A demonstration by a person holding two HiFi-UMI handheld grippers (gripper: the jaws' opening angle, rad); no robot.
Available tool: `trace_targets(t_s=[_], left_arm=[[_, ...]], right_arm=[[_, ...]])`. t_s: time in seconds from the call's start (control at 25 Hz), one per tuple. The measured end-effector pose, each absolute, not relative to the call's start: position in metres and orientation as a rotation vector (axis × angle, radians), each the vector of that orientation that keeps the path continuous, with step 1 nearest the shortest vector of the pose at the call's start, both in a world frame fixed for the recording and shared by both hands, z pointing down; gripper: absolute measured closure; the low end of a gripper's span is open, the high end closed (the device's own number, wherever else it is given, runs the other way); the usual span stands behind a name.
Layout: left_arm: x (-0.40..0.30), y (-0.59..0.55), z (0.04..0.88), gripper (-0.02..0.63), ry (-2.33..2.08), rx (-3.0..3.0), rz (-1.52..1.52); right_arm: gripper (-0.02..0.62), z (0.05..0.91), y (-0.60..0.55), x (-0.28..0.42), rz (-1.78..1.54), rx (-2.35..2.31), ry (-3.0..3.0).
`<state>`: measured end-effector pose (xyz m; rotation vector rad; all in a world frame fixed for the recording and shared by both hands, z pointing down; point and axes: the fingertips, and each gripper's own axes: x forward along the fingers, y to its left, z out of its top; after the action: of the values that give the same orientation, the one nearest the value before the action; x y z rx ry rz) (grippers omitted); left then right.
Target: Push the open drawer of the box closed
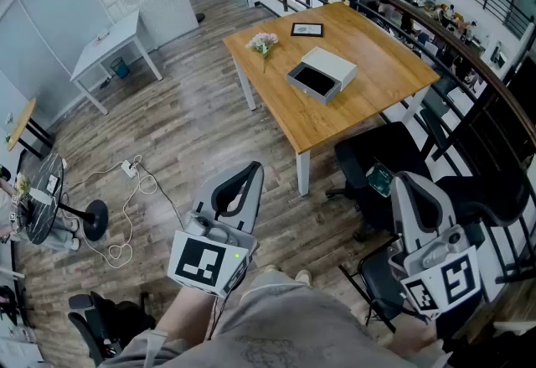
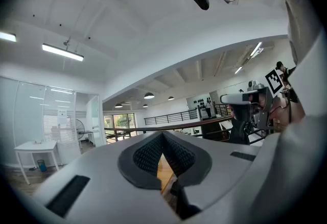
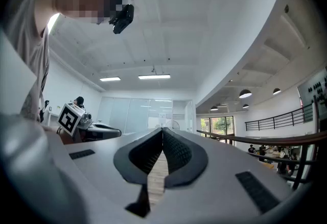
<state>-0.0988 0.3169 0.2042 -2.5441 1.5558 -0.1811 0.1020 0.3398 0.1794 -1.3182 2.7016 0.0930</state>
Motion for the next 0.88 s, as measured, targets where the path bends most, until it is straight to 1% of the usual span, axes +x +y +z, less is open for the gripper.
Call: trace_targets(t_s=[0.56, 0.72, 0.76, 0.8, 0.84, 0.88], left_arm=[[-0.084, 0.296, 0.208, 0.589, 1.51, -2.576, -0.19], [-0.086, 0.293, 0.201, 0.585, 1.526, -2.555, -0.113], [-0.088, 0.291, 0.199, 0.527, 1.54, -2.541, -0.096], [-0.09, 0.288, 0.199, 0.411, 1.551, -2.531, -0.091], [-0.092, 0.285, 0.199, 0.382, 1.557, -2.528, -0.09], [-0.094, 0.281, 0.199, 0.382, 1.562, -2.529, -0.087]], right_arm=[[0.565, 0.192, 0.323, 0.116, 0.055, -1.349, 2.716], [0.565, 0.197, 0.317, 0.116, 0.041, -1.34, 2.723], [0.565, 0.198, 0.315, 0.114, 0.038, -1.336, 2.727], [0.565, 0.199, 0.313, 0.113, 0.036, -1.331, 2.732], [0.565, 0.2, 0.311, 0.111, 0.035, -1.327, 2.736], [0.565, 0.2, 0.308, 0.109, 0.035, -1.325, 2.739]])
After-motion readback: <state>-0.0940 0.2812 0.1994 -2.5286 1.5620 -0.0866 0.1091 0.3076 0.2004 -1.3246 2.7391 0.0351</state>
